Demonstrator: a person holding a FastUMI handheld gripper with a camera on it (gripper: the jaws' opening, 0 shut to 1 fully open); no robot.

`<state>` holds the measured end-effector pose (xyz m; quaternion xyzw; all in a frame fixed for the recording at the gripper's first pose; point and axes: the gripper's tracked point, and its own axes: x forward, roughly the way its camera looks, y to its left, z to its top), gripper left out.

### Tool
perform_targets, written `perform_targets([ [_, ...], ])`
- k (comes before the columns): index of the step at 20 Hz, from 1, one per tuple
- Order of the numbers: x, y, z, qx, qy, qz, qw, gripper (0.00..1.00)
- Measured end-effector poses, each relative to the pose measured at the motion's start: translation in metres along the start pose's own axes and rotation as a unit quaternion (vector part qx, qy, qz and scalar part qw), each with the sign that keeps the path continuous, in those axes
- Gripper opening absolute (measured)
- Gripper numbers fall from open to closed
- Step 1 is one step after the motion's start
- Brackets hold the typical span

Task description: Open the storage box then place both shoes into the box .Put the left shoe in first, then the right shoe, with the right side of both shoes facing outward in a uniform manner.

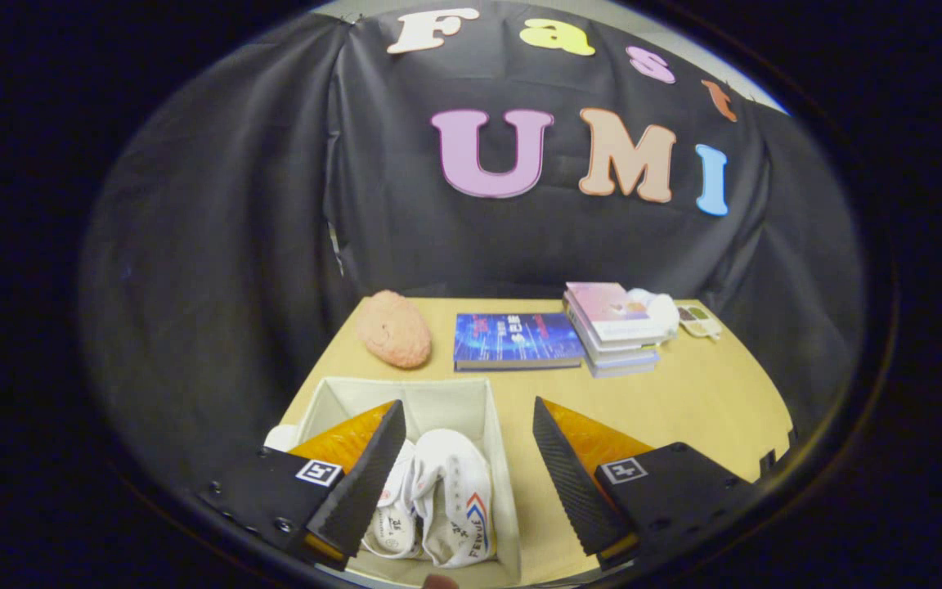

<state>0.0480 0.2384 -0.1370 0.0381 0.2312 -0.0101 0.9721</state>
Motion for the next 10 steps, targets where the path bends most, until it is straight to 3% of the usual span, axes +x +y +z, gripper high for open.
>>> perform_targets([
  [5, -0.031, -0.024, 0.076, 0.009, -0.102, 0.042, 0.994, 0.98],
  [10, -0.060, -0.074, 0.132, 0.021, -0.188, 0.050, 0.981, 0.98],
])
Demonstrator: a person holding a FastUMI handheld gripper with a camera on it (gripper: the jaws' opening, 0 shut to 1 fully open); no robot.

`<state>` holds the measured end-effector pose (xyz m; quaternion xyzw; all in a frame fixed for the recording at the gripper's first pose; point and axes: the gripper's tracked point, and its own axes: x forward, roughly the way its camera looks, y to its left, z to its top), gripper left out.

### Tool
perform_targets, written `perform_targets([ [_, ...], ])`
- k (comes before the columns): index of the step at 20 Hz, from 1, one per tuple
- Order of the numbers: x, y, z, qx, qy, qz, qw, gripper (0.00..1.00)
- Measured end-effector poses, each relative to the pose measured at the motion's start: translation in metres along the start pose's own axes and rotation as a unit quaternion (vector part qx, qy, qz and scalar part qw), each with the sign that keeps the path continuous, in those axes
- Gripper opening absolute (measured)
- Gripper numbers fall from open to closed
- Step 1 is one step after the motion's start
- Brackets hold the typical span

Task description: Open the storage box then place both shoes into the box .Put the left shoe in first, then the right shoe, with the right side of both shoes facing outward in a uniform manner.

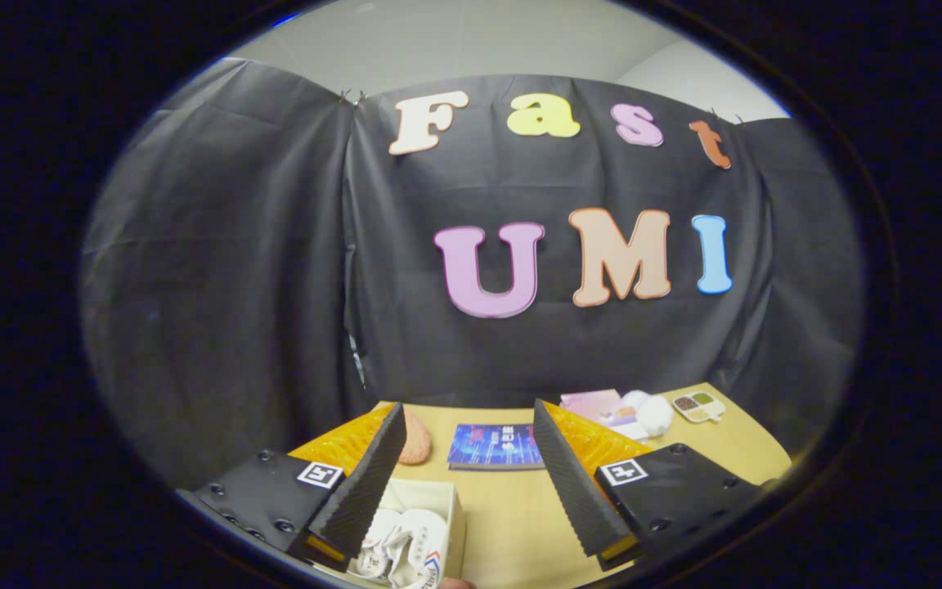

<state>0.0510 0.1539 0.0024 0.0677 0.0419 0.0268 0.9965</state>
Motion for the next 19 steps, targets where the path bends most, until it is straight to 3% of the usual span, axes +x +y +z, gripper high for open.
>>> perform_targets([
  [5, -0.005, -0.044, 0.025, -0.039, -0.038, -0.014, 0.998, 0.98],
  [19, -0.017, -0.123, 0.008, -0.055, -0.018, -0.053, 0.997, 0.98],
])
